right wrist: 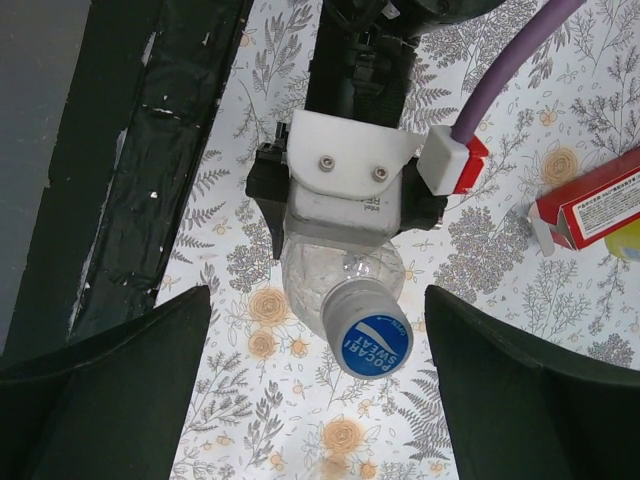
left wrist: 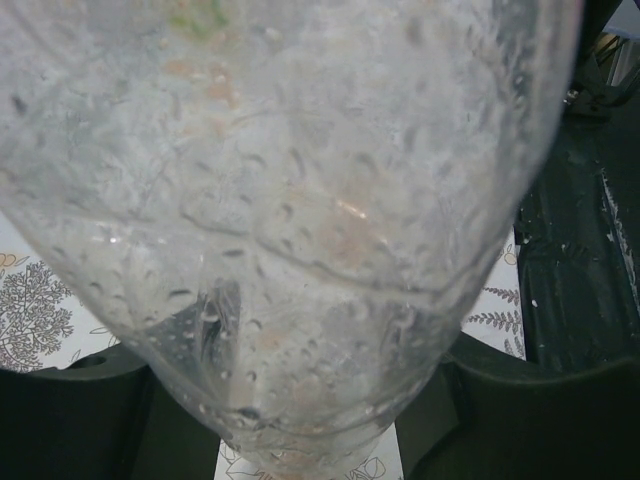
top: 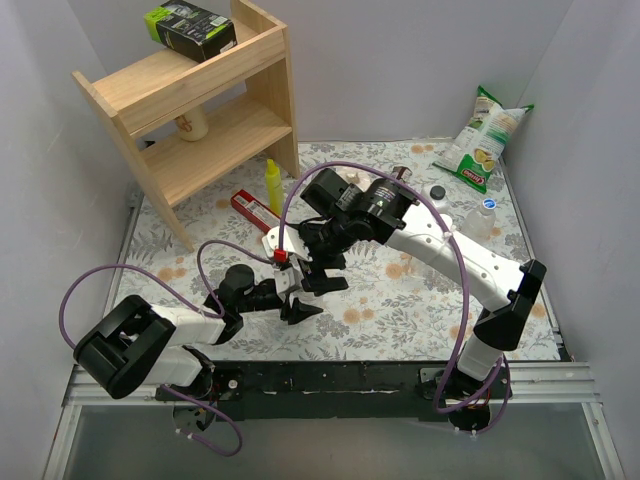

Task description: Screw on the bottle caps

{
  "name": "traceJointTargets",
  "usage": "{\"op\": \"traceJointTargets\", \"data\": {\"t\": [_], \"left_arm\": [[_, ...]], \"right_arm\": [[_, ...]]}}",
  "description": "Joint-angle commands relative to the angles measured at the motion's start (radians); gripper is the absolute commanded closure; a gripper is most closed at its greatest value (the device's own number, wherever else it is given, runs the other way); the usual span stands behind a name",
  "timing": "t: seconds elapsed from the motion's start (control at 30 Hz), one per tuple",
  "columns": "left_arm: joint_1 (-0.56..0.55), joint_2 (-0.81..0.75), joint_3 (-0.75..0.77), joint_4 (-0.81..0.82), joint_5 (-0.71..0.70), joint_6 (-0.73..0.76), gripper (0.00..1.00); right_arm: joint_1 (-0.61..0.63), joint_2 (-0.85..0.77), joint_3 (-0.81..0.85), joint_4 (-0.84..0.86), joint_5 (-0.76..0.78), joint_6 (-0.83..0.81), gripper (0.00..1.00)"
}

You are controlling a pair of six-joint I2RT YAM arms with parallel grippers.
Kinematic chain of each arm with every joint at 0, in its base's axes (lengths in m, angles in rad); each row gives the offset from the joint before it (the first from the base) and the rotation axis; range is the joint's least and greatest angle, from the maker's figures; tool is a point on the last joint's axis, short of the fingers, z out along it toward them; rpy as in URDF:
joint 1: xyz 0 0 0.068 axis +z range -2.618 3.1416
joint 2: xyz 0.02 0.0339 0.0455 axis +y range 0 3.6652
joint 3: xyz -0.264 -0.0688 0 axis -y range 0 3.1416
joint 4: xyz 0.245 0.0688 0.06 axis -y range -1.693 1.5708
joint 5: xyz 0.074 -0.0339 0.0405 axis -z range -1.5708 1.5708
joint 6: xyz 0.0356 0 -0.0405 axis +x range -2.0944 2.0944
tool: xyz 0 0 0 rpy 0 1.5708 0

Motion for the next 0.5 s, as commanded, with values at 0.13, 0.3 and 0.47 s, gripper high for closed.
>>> {"op": "traceJointTargets", "data": {"t": [0.13,0.3,0.47], "left_arm": [[0.017,0.004,0.031,0.042,-0.004,-0.095,1.00],[0.033,0.004,0.025,0.068,-0.019,-0.127,1.00],[0.043,-0.001,0.018,0.089,-0.033,-0.141,1.00]], "right_arm": [[0.000,-0.034,-0.022,-0.033,0.028,0.030,0.07],[-0.001,-0.046,-0.051,-0.039,0.060,0.046,0.07],[-0.001,-0.043,-0.058,-0.064,0.086,0.059,0.08]]}}
